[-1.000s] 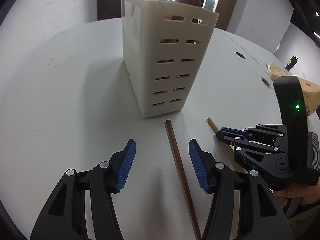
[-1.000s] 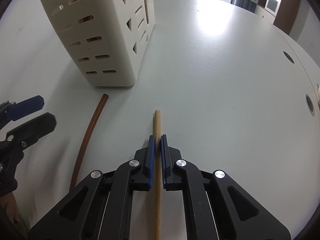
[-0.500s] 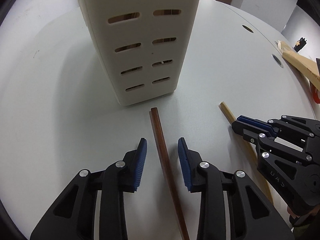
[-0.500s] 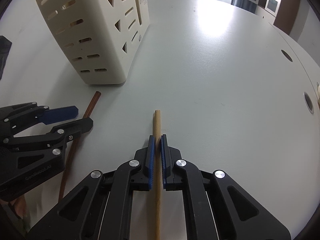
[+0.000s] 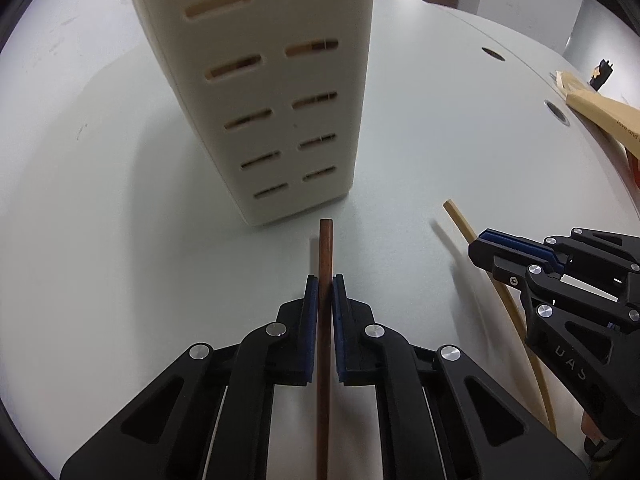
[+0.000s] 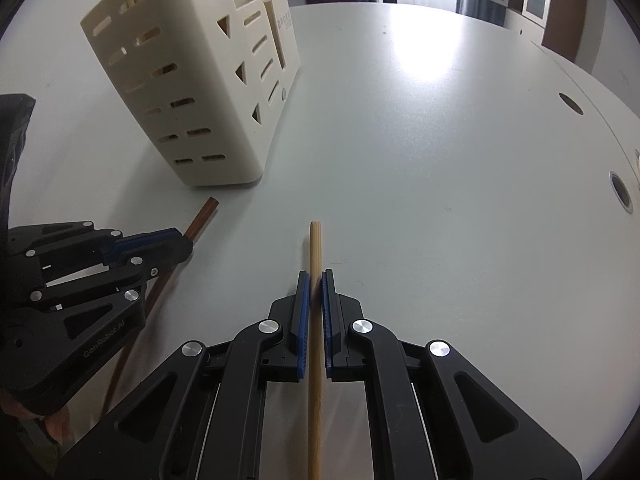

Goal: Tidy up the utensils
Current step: 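Lift both chopsticks with both tools up over the holder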

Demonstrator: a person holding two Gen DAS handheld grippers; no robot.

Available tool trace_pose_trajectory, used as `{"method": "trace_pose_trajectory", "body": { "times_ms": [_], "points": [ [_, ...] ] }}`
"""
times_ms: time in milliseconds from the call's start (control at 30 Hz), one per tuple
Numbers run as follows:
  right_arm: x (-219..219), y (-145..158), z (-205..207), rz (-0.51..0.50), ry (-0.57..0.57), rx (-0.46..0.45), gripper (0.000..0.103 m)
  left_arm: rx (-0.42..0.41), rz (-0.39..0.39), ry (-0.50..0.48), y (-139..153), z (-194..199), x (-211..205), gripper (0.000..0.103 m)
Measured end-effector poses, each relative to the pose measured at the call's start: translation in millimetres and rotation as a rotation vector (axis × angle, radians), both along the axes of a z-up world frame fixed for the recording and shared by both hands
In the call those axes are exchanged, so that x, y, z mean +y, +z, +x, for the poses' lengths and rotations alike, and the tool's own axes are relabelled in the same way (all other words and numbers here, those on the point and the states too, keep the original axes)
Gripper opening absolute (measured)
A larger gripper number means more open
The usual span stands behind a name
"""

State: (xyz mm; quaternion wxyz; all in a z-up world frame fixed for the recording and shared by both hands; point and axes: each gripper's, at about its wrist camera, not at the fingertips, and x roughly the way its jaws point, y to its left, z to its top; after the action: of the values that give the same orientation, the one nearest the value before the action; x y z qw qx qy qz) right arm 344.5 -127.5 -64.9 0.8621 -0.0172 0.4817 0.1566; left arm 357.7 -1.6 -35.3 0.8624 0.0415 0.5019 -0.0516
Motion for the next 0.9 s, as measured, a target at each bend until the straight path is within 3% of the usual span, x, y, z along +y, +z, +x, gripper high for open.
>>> {"method": "trace_pose_trajectory", "body": {
  "times_ms": [300,633,900],
  "points": [
    [-3,68,-27,0.100,0.000,-0.195,0.007,-0.288,-0.061,0.031,83,-46,18,0.007],
    [1,121,-45,0.141,0.035,-0.343,0.007,-0.452,-0.080,0.044,134,-59,11,0.007],
    [6,160,-31,0.166,0.080,-0.423,0.007,-0.542,-0.102,0.075,163,-56,14,0.007]
  ]
}}
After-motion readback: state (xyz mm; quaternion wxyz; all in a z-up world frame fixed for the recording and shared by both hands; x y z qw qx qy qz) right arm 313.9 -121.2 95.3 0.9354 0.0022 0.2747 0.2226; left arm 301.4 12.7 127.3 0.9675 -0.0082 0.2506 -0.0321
